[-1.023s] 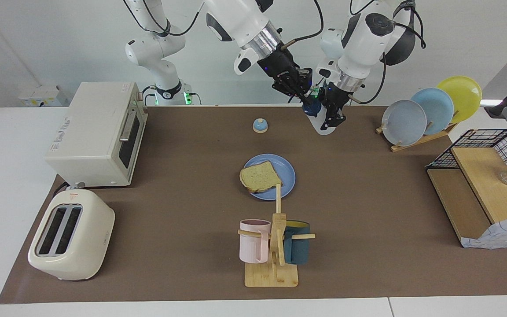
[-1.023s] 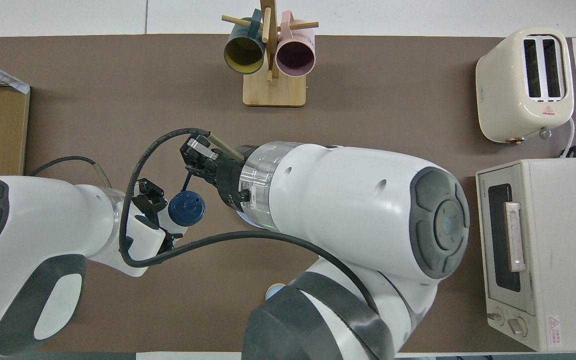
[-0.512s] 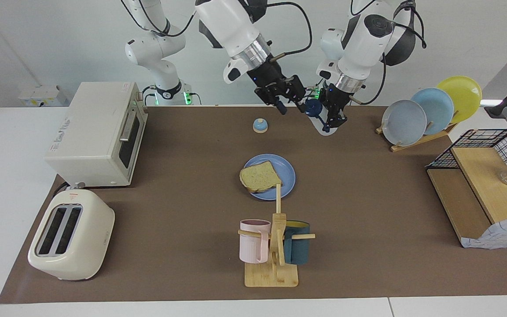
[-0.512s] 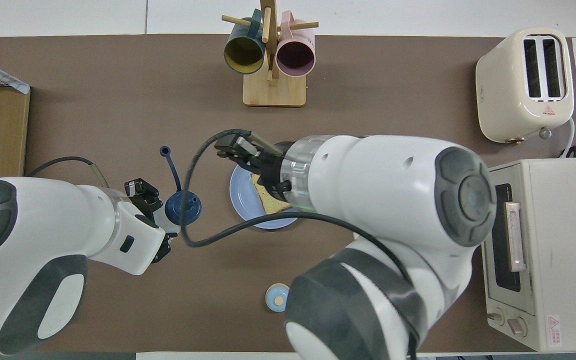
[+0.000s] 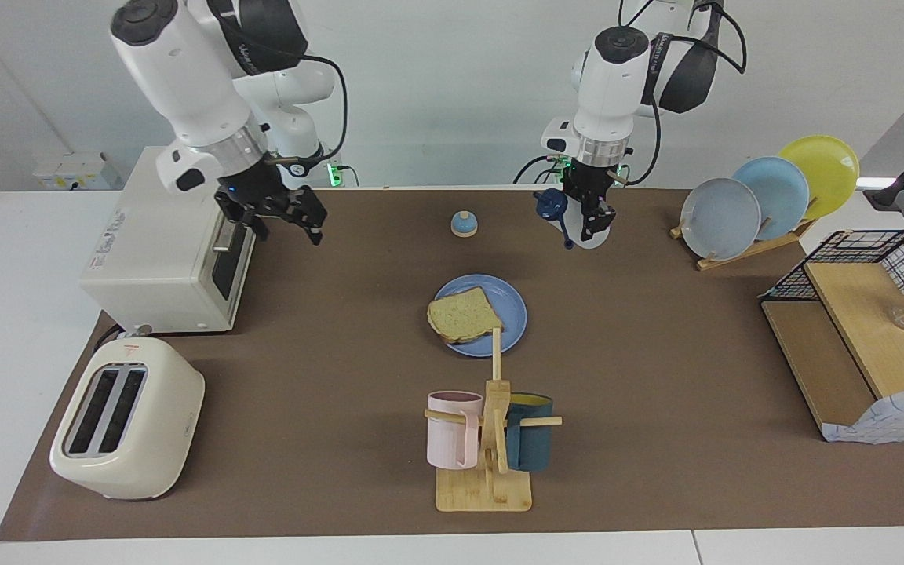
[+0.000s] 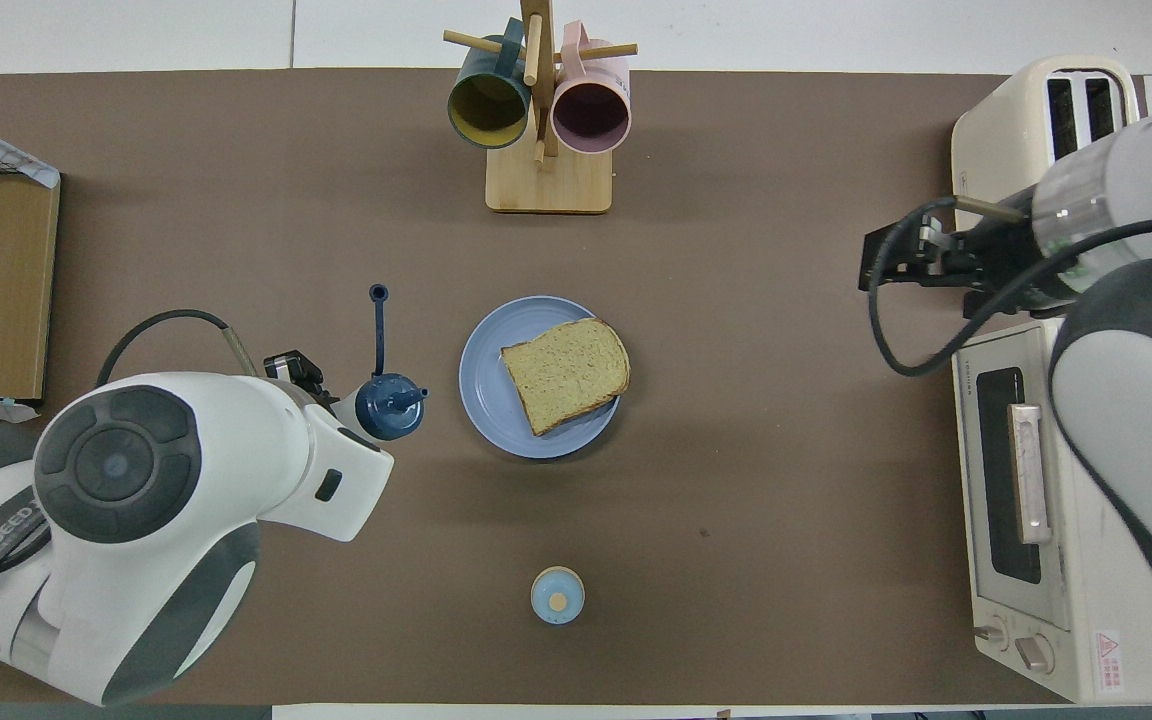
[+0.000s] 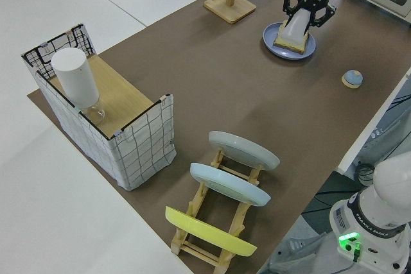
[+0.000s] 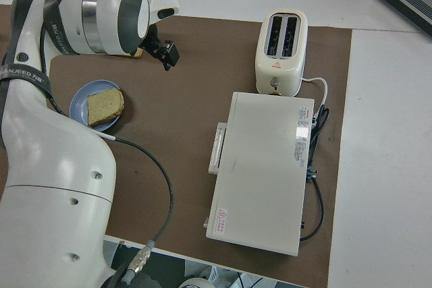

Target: Put bread on plate and add seasoning

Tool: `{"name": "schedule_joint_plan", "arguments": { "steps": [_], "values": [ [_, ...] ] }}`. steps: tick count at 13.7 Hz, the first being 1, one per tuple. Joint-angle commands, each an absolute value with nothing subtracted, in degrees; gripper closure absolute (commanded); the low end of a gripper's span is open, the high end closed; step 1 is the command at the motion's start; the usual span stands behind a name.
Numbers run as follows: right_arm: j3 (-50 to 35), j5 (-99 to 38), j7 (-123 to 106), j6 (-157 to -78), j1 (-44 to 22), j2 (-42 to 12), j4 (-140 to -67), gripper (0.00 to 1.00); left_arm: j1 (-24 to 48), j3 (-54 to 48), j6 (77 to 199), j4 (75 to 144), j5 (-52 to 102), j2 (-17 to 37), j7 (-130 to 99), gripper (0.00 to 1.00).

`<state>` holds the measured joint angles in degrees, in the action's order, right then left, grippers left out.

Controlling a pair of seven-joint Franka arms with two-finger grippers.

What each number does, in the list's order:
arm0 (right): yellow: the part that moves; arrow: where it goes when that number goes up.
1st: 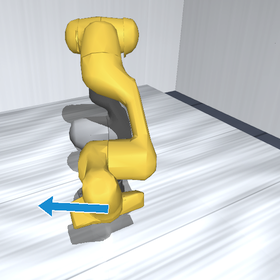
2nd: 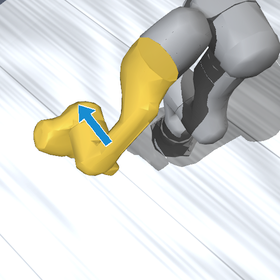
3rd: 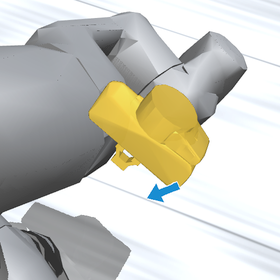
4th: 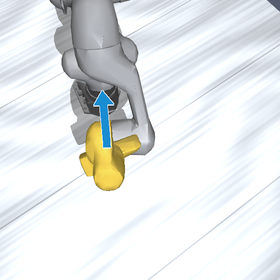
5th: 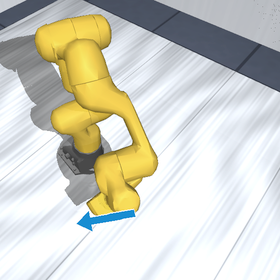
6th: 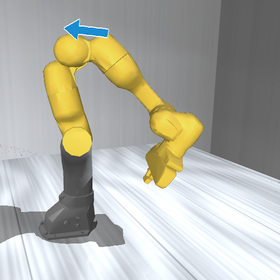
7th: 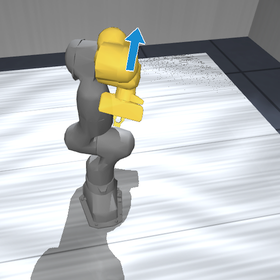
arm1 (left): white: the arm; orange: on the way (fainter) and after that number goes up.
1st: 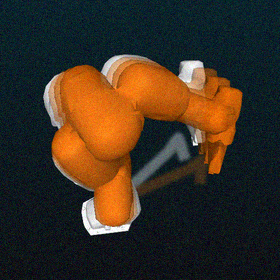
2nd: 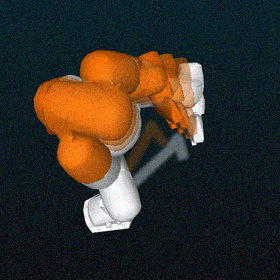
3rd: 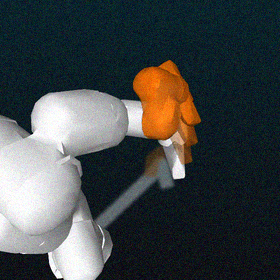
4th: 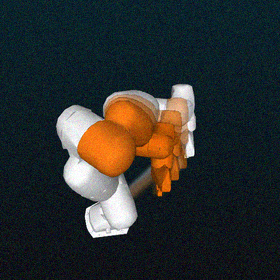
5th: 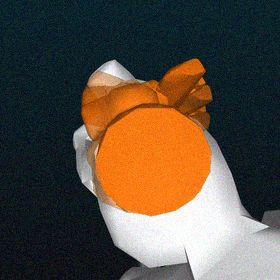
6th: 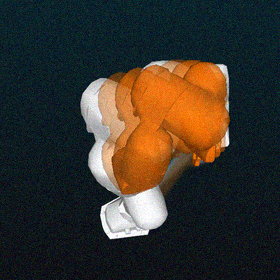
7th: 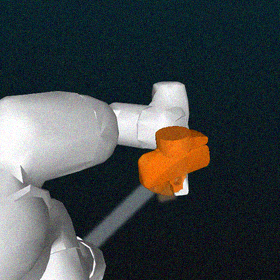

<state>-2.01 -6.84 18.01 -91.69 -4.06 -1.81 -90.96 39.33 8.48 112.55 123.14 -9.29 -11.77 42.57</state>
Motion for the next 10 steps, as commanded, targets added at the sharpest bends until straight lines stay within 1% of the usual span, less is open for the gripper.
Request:
{"name": "schedule_joint_plan", "arguments": {
  "steps": [1,3,4,6,7,8,10],
  "values": [
    [-2.8,-3.8,9.8,-85.6,1.3,-2.1,-87.7,0.00,40.9,7.1,107.1,112.7,-14.4,-0.5,36.1,1.00],
    [-2.3,-2.8,6.5,-82.0,4.1,-1.1,-88.2,0.00,42.8,7.1,104.1,106.8,-16.6,6.3,33.7,1.00],
    [-2.3,-2.8,5.5,-81.7,5.1,-0.3,-89.1,0.00,43.5,7.1,102.5,104.4,-18.4,8.6,33.0,1.00],
    [-2.2,-2.8,6.1,-79.7,4.8,2.4,-92.8,0.00,45.7,7.1,98.1,99.9,-23.4,13.9,31.8,1.00],
    [-2.3,-2.8,5.9,-80.5,5.0,4.4,-96.0,0.00,46.9,7.1,95.4,98.0,-26.0,16.7,31.6,1.00],
    [-2.3,-2.8,5.6,-81.3,5.4,5.3,-97.8,0.00,48.5,7.1,93.3,96.3,-28.6,19.9,30.9,1.00],
    [-2.2,-2.7,3.4,-82.2,6.1,5.2,-97.9,0.00,51.1,7.2,91.1,94.8,-32.6,24.3,28.7,1.00]
  ]
}}
